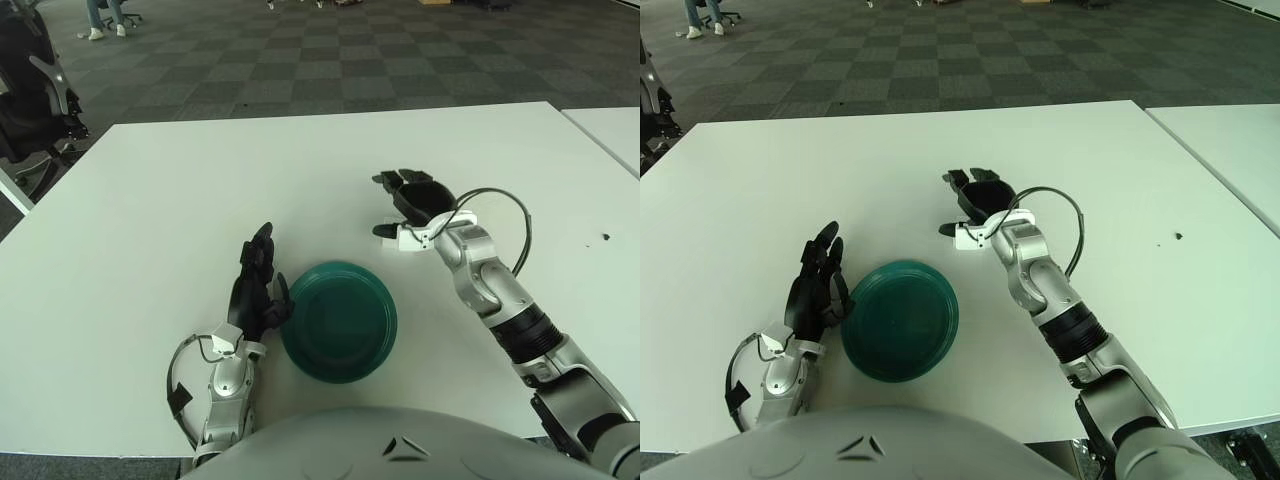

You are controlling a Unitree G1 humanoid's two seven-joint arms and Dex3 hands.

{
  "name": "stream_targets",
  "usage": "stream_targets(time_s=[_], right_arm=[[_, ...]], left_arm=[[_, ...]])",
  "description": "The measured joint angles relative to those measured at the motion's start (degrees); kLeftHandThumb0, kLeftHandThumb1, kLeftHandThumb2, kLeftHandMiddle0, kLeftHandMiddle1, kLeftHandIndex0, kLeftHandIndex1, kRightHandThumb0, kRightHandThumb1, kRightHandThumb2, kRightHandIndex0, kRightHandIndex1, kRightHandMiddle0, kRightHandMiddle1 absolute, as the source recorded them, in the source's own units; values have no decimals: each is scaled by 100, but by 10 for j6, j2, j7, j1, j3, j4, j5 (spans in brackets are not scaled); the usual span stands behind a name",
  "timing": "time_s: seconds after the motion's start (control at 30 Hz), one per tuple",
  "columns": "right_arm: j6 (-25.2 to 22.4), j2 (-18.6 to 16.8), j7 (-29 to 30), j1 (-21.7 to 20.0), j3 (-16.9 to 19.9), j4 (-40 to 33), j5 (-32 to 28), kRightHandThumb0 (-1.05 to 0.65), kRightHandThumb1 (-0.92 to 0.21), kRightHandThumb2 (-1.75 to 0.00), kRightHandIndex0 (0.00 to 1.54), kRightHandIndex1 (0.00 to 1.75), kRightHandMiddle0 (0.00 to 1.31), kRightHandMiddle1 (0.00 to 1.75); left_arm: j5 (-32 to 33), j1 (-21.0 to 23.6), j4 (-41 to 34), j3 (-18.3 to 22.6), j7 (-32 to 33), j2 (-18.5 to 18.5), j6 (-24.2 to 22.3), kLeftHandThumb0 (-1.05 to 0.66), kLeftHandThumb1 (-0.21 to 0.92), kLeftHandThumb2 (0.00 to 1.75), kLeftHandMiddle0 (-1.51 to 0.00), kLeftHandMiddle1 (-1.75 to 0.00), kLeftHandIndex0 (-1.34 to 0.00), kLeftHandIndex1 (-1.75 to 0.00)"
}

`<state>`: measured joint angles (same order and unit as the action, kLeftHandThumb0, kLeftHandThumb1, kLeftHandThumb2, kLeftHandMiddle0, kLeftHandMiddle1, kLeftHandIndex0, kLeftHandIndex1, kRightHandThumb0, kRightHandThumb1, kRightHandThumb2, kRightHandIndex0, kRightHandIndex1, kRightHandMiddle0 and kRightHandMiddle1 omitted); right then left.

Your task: Put the charger into the plate.

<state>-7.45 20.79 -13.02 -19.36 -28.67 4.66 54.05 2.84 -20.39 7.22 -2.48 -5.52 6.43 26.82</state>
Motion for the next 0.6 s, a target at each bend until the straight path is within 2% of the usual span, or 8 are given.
stream_targets(time_s=[0.33, 0.6], right_arm=[[13, 6, 4, 0, -19, 36, 10, -85, -92, -67, 10, 0, 0, 30], [33, 9, 41, -1, -38, 109, 14, -85, -92, -69, 9, 0, 0, 28]], left_arm=[[1, 0, 0, 1, 3, 2, -1, -102, 92, 101, -19, 0, 0, -61], [8, 0, -1, 1, 4, 2, -6, -97, 92, 102, -20, -1, 0, -57]])
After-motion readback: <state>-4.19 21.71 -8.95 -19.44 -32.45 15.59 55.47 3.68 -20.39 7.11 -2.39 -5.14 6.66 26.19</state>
